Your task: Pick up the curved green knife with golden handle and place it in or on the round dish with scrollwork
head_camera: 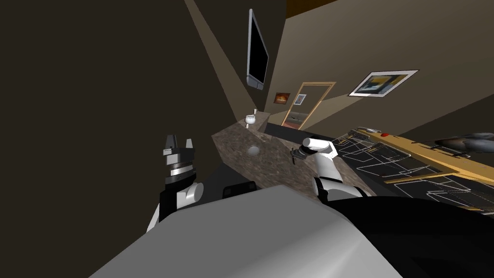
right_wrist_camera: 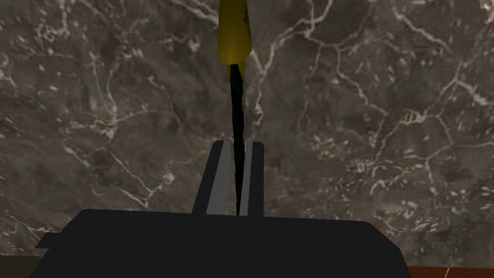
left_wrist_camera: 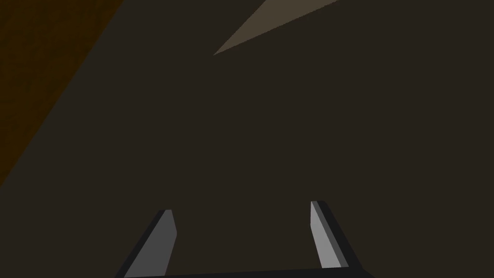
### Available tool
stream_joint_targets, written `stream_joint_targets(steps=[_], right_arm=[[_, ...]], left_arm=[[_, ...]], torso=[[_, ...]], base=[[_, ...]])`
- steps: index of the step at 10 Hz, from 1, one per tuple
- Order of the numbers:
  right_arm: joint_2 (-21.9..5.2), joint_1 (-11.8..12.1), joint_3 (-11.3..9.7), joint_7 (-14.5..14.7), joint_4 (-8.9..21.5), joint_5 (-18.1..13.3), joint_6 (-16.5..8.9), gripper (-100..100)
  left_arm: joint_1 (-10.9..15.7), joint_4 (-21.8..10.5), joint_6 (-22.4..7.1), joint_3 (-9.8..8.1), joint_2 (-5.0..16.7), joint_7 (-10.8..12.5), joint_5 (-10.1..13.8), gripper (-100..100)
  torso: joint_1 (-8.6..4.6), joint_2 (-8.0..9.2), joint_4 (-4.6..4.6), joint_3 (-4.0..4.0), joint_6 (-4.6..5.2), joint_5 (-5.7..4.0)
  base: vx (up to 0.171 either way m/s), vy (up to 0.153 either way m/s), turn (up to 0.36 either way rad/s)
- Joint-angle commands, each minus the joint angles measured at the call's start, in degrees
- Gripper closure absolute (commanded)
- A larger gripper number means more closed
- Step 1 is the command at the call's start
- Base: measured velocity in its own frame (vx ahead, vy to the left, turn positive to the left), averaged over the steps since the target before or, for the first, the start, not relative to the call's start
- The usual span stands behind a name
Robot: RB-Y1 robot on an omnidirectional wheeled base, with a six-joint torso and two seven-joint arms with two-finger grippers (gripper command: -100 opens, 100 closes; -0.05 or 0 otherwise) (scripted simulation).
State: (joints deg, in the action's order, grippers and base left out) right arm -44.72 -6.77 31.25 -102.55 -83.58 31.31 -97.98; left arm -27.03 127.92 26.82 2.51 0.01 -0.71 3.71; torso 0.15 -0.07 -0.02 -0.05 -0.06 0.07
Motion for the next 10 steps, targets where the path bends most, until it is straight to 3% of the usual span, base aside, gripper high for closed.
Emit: stream_joint_targets(steps=[1,5,10], right_arm=[[-1.2,-1.4,0.8,-2.0,-0.9,-1.7,-1.4,100],[-3.9,-4.1,2.0,-6.9,-3.8,-4.1,-3.3,100],[-4.8,-2.9,0.9,-12.5,-9.0,-0.3,-3.1,100]], left_arm=[[0.0,0.0,0.0,0.00,0.0,0.0,0.0,0],[0.0,0.0,0.0,0.00,0.0,0.0,0.0,0],[0.0,0.0,0.0,0.00,0.0,0.0,0.0,0]], torso=[[0.00,0.00,0.00,0.00,0.00,0.00],[0.14,-0.03,-0.01,-0.02,-0.01,0.01],[0.40,-0.37,-0.08,-0.21,-0.02,0.03]], base=[[0.003,0.052,0.182],[0.012,0.076,0.132],[0.095,0.130,0.058]])
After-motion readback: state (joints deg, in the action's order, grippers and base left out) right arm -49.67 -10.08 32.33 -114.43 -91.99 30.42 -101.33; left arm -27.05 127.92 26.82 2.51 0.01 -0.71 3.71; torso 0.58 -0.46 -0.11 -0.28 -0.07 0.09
